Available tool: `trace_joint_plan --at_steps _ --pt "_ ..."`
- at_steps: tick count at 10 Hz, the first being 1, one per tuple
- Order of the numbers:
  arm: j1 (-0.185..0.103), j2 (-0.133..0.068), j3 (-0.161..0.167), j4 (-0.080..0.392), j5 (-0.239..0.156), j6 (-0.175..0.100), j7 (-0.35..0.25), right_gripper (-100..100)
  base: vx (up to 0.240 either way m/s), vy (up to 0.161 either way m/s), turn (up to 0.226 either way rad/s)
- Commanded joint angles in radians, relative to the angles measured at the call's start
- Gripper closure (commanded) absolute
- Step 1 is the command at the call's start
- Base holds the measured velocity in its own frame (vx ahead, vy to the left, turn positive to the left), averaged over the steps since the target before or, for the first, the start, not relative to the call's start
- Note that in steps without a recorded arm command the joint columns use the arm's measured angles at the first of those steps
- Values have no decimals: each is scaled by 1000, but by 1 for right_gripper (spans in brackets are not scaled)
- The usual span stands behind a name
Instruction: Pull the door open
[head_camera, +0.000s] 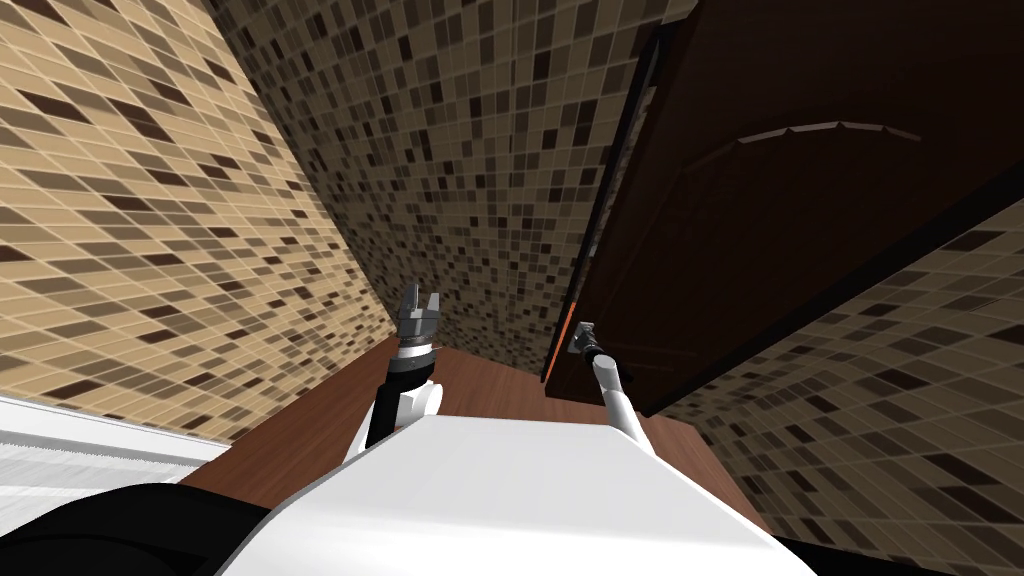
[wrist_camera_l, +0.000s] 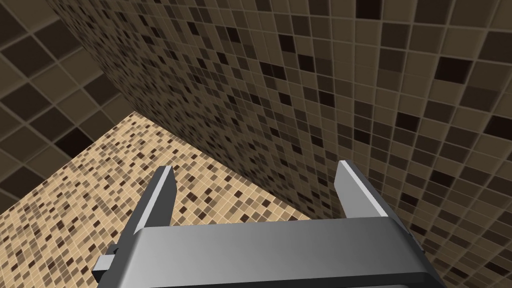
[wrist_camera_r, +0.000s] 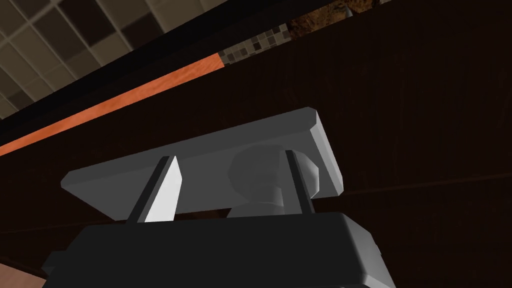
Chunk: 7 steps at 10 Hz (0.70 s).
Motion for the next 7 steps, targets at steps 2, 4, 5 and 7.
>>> trace_joint_plan --at_steps 2,4,5,7 --pt "31 3 -15 13 -2 2 -8 100 -22 -4 -6" --pt "31 3 -15 13 -2 2 -8 100 3 -3 -2" --pt "31 3 -15 13 -2 2 -8 100 0 0 0" --pt "31 3 -15 13 -2 2 -8 100 -3 7 -10"
